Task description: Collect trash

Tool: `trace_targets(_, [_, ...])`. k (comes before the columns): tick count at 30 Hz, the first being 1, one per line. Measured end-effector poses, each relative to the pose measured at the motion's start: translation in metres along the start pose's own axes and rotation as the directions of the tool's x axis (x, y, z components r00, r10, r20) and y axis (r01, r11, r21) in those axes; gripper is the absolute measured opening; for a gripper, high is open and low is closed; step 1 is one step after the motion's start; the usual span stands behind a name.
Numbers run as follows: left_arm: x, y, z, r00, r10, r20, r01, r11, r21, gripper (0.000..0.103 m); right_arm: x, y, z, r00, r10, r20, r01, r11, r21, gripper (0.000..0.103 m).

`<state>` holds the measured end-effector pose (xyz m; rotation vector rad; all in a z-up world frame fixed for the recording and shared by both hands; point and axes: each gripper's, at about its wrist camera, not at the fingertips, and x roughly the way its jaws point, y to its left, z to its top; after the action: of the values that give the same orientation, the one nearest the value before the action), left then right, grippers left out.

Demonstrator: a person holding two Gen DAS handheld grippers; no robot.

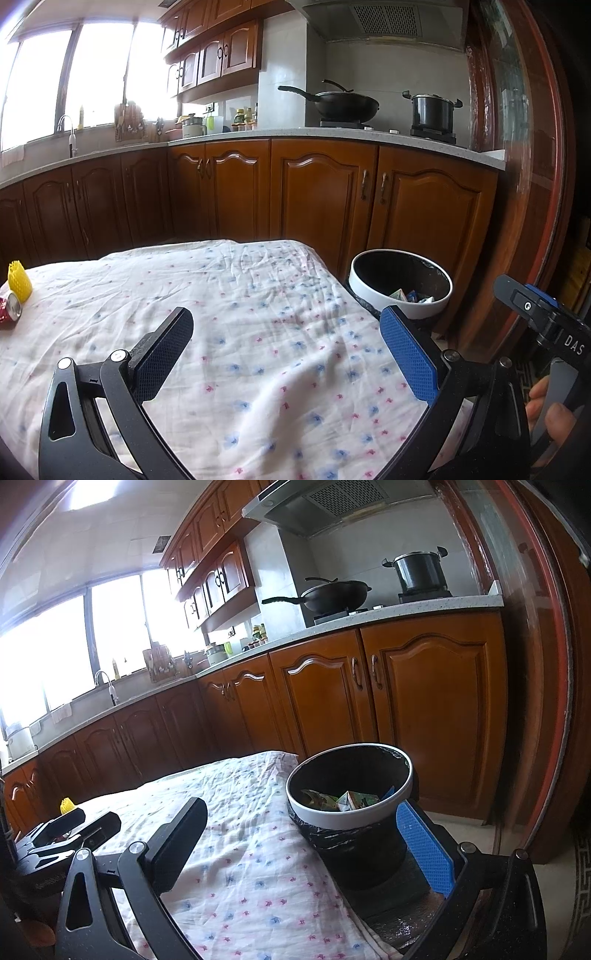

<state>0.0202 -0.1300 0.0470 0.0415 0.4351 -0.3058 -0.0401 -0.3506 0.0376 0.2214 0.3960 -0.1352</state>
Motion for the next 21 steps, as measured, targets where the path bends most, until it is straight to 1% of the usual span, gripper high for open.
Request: trace_targets(21, [0.004, 0.0017, -0.0003, 1.0, 0.001, -0.007, -0.001, 1.0, -0.003, 0.103, 0.0007, 0.0039, 0.0021, 1.0, 0.016, -0.002, -0.016, 1.0, 0.009, 0.103])
